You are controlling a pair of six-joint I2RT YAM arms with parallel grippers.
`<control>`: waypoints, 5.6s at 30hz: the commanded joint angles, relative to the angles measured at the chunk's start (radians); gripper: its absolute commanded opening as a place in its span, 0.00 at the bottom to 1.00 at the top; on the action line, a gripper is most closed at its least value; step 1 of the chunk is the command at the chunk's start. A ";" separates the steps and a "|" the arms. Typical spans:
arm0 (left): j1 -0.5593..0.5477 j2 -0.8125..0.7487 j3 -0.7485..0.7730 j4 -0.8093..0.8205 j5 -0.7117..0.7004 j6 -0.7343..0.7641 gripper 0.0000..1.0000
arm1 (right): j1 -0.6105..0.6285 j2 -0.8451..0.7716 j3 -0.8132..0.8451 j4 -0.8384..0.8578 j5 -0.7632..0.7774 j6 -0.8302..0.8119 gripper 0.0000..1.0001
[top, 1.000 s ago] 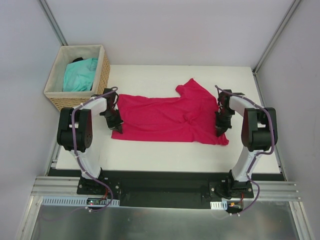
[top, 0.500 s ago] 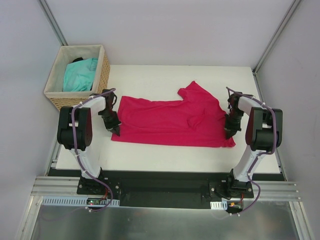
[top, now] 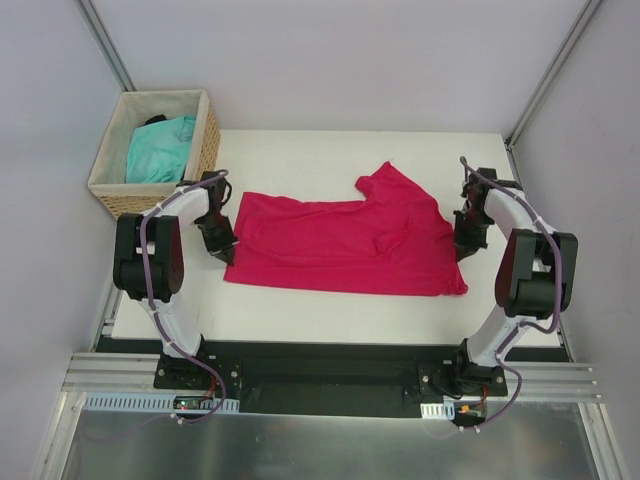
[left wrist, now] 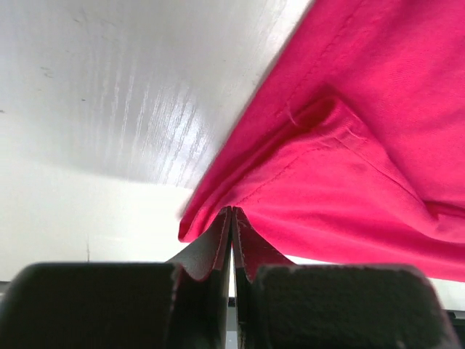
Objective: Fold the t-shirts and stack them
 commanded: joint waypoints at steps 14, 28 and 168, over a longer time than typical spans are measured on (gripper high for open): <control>0.011 -0.013 0.211 -0.088 -0.007 0.045 0.00 | 0.021 -0.109 0.055 0.039 -0.218 -0.058 0.01; 0.011 0.044 0.100 0.054 0.077 0.046 0.00 | 0.065 -0.013 0.101 -0.027 -0.224 -0.054 0.01; -0.015 0.015 -0.041 0.011 0.023 -0.017 0.00 | 0.099 -0.197 -0.094 -0.100 -0.069 0.028 0.01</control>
